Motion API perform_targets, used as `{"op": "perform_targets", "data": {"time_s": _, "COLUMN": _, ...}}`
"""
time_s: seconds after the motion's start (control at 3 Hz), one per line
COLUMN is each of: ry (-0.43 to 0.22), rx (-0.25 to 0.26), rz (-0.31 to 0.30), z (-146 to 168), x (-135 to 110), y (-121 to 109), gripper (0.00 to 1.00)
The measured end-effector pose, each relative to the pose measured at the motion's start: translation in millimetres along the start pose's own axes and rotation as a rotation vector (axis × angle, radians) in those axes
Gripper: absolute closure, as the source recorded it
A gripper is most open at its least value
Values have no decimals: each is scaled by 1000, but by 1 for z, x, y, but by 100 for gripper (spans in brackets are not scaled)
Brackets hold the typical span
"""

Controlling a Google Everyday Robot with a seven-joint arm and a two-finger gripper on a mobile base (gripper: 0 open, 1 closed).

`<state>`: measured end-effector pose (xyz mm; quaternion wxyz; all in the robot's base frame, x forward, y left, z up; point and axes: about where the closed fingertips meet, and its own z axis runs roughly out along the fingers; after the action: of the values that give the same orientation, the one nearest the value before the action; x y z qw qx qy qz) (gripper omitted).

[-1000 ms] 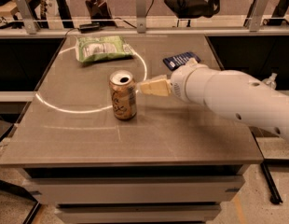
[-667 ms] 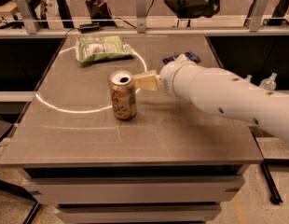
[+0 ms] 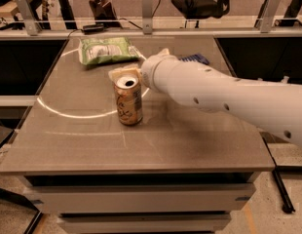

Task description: Move green jalapeno chip bag near rxbar blueberry

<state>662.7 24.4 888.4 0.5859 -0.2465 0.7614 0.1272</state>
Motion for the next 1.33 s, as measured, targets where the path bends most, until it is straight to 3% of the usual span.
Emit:
{"op": "perform_targets", "data": {"time_s": 0.67, "ry": -39, "rx": -41, "rz": 17, "z": 43, "x": -20, "y": 36, "gripper": 0}}
{"op": "perform_targets", "data": {"time_s": 1.33, "ry": -75, "rx": -32, "rz": 7, "z": 84, "x": -25, "y": 62, "gripper": 0}}
